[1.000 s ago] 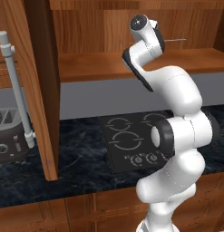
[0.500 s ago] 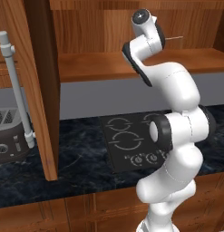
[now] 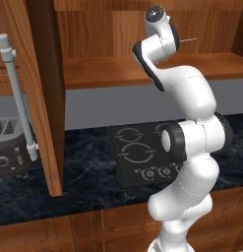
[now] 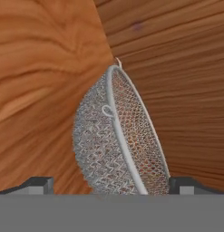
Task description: Open the cabinet and setup a tea strainer by placing it in the bowl upright.
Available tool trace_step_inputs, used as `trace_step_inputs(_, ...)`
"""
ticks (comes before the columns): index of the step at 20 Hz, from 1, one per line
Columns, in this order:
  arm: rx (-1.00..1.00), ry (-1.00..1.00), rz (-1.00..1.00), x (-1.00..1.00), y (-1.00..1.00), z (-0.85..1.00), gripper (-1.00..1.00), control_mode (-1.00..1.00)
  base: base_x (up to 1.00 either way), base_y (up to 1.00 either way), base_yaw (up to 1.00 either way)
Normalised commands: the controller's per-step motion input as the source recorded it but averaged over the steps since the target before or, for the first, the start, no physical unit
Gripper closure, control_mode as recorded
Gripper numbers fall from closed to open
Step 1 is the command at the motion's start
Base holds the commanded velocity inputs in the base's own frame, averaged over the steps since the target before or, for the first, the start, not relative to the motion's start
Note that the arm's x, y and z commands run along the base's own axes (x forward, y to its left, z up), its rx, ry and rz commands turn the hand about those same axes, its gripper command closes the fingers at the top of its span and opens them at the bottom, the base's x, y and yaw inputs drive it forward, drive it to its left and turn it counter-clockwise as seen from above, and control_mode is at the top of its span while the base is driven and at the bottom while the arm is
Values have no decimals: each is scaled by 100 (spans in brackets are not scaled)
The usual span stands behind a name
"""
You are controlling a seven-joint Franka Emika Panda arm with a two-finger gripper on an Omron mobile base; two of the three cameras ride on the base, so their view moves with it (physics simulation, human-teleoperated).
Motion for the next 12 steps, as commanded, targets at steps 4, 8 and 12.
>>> trace_step_inputs(4,0,0,2,0,0,0,-100,-100,0,0,0)
trace_step_inputs(8,0,0,0,0,0,0,-100,-100,0,0,0)
trace_step_inputs(12,0,0,0,0,0,-1,-100,-100,0,0,0)
